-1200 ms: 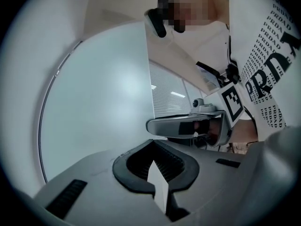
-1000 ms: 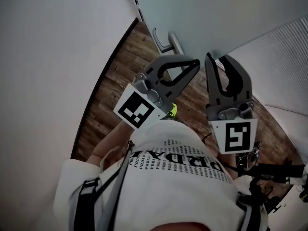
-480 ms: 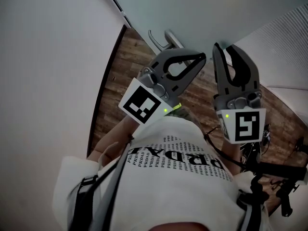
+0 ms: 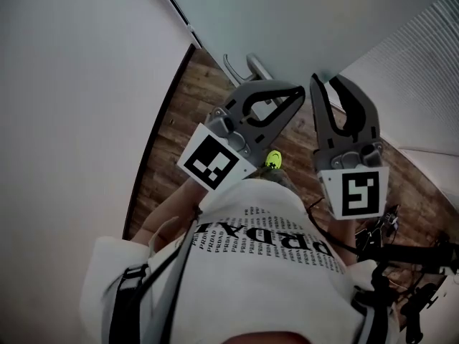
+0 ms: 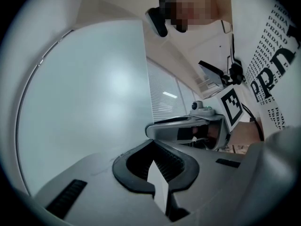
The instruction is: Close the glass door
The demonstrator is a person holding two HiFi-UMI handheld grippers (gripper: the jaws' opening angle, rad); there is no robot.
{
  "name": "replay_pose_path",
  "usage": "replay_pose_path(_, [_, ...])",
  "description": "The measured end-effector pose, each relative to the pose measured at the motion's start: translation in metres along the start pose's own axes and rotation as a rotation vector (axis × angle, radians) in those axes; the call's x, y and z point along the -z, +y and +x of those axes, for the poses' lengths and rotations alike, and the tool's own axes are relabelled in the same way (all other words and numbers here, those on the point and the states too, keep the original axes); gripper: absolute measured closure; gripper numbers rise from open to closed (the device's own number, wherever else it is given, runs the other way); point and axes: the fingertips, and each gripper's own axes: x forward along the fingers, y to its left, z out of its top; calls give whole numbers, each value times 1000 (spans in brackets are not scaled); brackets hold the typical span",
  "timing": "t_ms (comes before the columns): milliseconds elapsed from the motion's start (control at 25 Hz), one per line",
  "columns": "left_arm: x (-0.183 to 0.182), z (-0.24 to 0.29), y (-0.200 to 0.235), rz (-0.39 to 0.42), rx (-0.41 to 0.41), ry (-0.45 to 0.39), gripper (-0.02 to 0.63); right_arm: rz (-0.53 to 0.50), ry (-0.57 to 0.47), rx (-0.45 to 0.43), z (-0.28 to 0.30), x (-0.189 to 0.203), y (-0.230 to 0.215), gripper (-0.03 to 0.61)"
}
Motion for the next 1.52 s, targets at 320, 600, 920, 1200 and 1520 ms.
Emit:
replay_pose_path(320, [19, 0, 4, -33, -126, 4, 615, -28, -19, -99, 2, 11, 4, 518])
replay_pose_path(600, [11, -1, 5, -6, -121, -24, 615, -33, -17, -77, -2, 10, 5, 518])
replay_pose_path(920, [5, 4, 2, -12, -15, -13, 615, 19, 12, -14, -2, 9, 0, 518])
replay_pose_path(1200, [11, 4, 5, -5, 3, 11, 615, 26, 11, 8, -3, 11, -7, 517])
replay_pose_path(1520, [14, 3, 6, 9, -76, -10, 615, -8, -2, -83, -5, 16, 4, 517])
